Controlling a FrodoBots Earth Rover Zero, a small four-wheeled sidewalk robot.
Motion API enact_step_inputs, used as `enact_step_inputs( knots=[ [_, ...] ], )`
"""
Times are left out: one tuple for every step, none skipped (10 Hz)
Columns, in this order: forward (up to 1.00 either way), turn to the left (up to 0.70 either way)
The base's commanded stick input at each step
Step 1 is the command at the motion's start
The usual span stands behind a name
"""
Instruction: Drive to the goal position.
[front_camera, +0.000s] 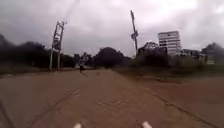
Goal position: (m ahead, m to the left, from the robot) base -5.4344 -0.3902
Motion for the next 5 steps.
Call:
enact_step_inputs(
  knots=[
    [0.70, 0.00],
    [0.70, 0.00],
    [0.70, 0.00],
    [0.70, 0.00],
    [0.70, 0.05]
  ],
)
